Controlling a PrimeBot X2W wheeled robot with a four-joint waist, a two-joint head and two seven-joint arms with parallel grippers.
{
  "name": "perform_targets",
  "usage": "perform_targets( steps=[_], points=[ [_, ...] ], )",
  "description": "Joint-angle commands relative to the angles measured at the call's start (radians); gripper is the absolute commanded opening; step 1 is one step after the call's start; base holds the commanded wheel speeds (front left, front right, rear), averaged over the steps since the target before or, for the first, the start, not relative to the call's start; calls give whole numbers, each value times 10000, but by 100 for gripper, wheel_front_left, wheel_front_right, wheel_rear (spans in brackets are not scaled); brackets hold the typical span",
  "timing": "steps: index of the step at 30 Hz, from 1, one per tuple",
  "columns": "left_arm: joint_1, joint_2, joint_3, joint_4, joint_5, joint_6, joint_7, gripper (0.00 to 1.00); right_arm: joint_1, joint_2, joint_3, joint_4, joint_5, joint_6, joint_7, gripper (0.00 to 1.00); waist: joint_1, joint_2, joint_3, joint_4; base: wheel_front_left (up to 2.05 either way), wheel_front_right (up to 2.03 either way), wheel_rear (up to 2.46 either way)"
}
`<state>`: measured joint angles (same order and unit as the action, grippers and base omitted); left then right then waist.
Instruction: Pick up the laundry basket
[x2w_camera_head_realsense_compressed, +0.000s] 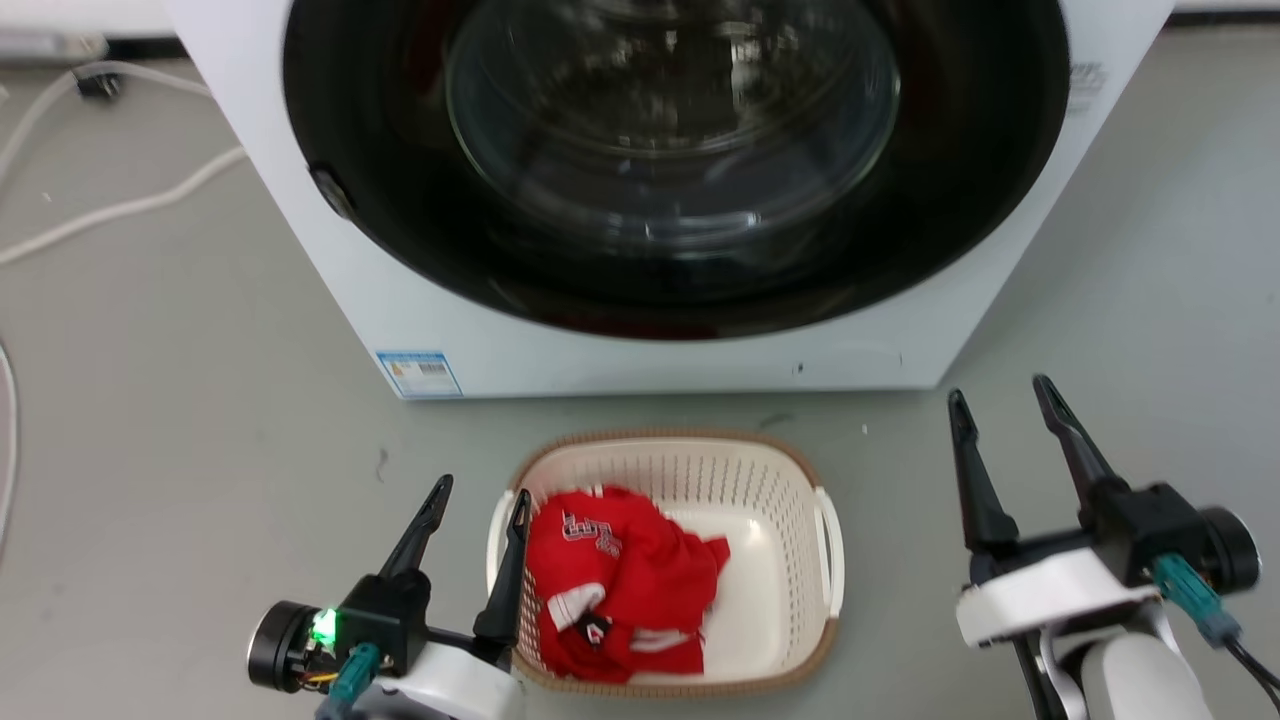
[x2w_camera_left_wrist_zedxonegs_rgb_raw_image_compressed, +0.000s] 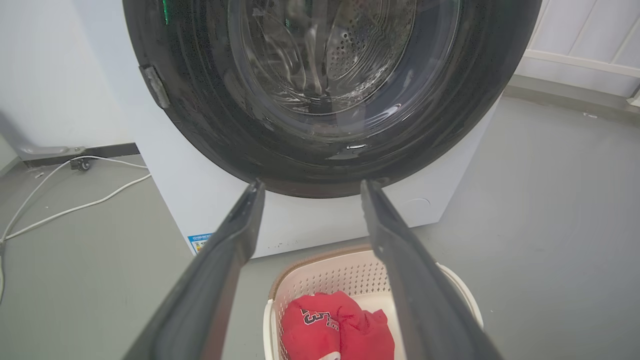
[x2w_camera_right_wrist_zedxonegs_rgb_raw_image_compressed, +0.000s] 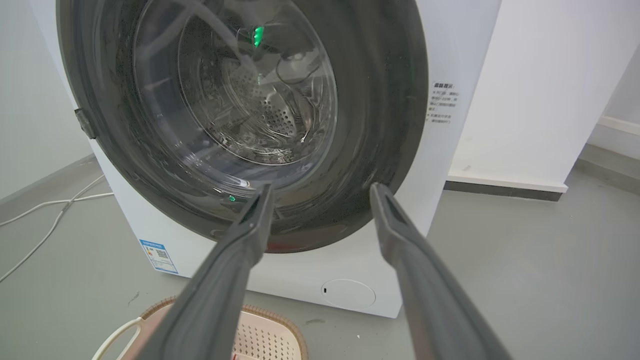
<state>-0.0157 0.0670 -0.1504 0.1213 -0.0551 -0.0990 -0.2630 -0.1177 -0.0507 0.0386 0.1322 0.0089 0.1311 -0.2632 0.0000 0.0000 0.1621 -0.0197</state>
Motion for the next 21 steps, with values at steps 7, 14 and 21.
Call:
perform_targets(
  steps=[7,14,21],
  points=[
    [-1729,475,352,1872,-511,-221,-29,100,-1288,6,308,939,-208,-6,151,100,0,0,2229,-162,0,0,0],
    [-3846,1055,282,3876,-889,-294,-28,100,-2740,8,345,2546,-48,-7,602,100,0,0,3703,-126,0,0,0],
    [-5484,1555,-732,5904,-1630,-312,-28,100,-4278,5,493,4680,336,-7,1275,100,0,0,4782,-96,0,0,0]
  ],
)
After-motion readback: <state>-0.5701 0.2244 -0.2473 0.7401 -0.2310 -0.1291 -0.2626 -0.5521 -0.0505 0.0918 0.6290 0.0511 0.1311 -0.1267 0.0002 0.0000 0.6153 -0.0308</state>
